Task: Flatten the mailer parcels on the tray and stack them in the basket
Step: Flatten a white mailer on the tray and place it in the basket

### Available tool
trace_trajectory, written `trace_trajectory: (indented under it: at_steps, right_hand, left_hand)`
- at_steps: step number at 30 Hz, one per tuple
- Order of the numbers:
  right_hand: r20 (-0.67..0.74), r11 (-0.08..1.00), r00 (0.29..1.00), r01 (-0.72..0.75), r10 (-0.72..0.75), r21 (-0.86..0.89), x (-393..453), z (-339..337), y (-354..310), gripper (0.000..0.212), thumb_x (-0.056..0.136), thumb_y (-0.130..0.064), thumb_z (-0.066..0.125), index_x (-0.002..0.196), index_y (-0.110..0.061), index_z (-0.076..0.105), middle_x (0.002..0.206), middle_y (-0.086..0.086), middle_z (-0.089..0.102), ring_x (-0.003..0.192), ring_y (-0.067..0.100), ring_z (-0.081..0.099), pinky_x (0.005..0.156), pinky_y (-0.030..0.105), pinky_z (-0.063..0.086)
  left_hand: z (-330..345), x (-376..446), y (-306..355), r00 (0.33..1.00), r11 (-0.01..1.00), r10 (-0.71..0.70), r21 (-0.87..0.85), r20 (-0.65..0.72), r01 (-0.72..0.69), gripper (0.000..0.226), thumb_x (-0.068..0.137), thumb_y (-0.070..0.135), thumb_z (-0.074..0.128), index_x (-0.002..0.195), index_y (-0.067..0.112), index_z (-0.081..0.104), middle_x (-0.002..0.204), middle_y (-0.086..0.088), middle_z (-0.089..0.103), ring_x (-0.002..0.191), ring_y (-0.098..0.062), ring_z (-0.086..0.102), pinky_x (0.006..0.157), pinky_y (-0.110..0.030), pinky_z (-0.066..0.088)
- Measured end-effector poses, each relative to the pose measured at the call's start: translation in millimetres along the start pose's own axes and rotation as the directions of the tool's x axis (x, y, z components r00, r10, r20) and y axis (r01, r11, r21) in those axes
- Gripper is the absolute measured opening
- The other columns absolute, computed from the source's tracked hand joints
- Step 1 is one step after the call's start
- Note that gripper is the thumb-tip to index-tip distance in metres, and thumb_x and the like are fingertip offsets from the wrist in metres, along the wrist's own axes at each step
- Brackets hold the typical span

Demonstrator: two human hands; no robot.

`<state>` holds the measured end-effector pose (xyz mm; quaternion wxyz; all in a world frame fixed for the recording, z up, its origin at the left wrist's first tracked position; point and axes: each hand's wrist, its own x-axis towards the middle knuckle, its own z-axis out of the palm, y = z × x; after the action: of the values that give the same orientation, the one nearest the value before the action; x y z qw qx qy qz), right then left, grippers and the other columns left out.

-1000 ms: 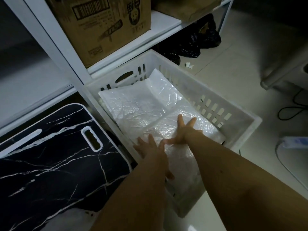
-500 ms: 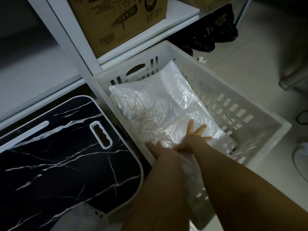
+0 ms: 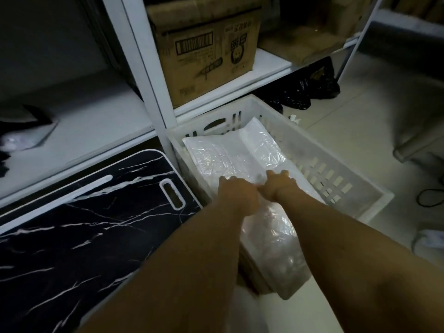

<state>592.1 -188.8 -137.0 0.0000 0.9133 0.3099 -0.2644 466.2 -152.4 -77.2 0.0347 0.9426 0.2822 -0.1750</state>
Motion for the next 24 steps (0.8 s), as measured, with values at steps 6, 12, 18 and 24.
trace_trajectory:
  at_steps: [6, 12, 18, 24]
  right_hand:
    - [-0.059, 0.975, 0.977, 0.2, -0.207, -0.099, -35.1, -48.5, -53.2, 0.057, 0.098, -0.055, 0.035, 0.133, -0.013, 0.051, 0.137, 0.012, 0.052, 0.123, 0.032, 0.049, 0.103, 0.042, 0.04]
    - [0.033, 0.833, 0.877, 0.467, -0.479, -0.296, -90.7, -66.7, -157.5, 0.049, 0.101, -0.041, 0.038, 0.127, -0.004, 0.057, 0.133, 0.016, 0.055, 0.119, 0.031, 0.052, 0.092, 0.032, 0.039]
    - [0.152, 0.66, 0.745, 0.651, -0.649, -0.375, -144.9, -43.8, -256.0, 0.049, 0.103, -0.04, 0.036, 0.13, -0.005, 0.056, 0.138, 0.014, 0.052, 0.124, 0.031, 0.049, 0.097, 0.031, 0.039]
    - [0.18, 0.562, 0.661, 0.727, -0.729, -0.394, -167.0, 16.8, -335.6, 0.035, 0.097, -0.033, 0.045, 0.112, -0.009, 0.066, 0.124, 0.013, 0.062, 0.11, 0.031, 0.057, 0.087, 0.031, 0.043]
  left_hand:
    - [-48.0, -42.2, -53.9, 0.997, 0.984, -0.051, -0.172, -0.056, 0.04, 0.045, 0.098, 0.045, 0.038, 0.135, 0.02, 0.048, 0.134, -0.004, 0.053, 0.122, -0.024, 0.048, 0.099, -0.039, 0.038]
    - [-39.4, -118.3, -144.7, 0.973, 0.934, -0.232, -0.283, -0.009, 0.22, 0.043, 0.096, 0.045, 0.041, 0.123, 0.016, 0.056, 0.127, -0.008, 0.058, 0.114, -0.027, 0.053, 0.097, -0.042, 0.044]
    - [-6.5, -192.4, -231.2, 0.894, 0.844, -0.434, -0.299, 0.109, 0.446, 0.048, 0.097, 0.045, 0.041, 0.13, 0.011, 0.049, 0.132, -0.012, 0.052, 0.12, -0.029, 0.049, 0.096, -0.038, 0.039]
    - [41.9, -253.6, -297.0, 0.822, 0.751, -0.53, -0.333, 0.209, 0.57, 0.048, 0.097, 0.041, 0.043, 0.133, 0.009, 0.048, 0.136, -0.014, 0.049, 0.124, -0.03, 0.047, 0.1, -0.037, 0.038]
